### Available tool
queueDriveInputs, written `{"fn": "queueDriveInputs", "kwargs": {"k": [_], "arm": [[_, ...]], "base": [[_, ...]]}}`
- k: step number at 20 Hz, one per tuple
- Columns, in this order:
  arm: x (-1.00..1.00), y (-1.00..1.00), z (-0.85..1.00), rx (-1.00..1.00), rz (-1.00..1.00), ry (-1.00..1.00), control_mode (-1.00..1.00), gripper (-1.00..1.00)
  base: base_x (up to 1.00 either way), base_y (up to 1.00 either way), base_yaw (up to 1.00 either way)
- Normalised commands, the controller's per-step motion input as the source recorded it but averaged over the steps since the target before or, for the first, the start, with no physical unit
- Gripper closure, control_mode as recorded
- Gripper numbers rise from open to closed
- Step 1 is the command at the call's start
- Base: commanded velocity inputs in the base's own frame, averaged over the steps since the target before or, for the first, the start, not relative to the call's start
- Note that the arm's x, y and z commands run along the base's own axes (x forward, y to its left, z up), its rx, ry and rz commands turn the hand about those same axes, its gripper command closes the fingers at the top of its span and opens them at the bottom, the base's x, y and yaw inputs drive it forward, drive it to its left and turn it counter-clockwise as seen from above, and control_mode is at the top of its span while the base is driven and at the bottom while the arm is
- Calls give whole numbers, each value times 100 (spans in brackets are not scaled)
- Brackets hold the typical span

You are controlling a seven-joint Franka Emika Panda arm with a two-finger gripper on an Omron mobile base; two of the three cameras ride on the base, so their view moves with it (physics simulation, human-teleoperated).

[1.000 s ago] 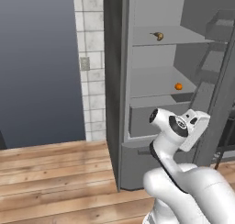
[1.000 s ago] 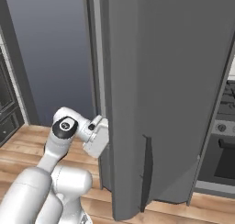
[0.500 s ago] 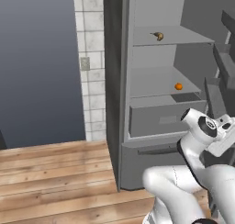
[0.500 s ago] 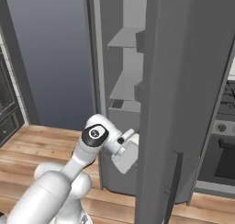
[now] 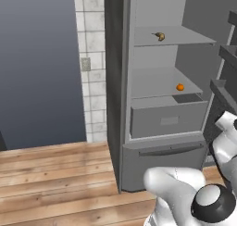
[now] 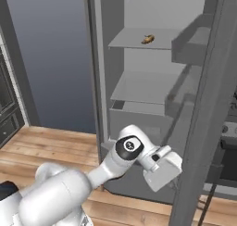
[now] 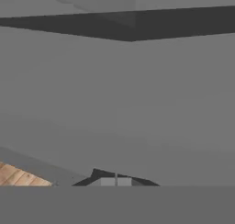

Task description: Retrieve the banana and tangerine from the fridge and place them into the bowl on the dining table.

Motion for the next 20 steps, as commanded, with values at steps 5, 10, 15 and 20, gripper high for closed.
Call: {"fn": "queueDriveInputs", "kwargs": {"k": [5,10,15,20], "arm": [[-58,-3,46,7,-7,-23,-100,100],[-62,94,64,0,0,-47,-100,100],[-5,100,52,0,0,-59,-100,100],[22,100,38,0,0,-46,-100,100]], "base": [[0,0,0],[0,0,0],[0,0,0],[0,0,0]]}}
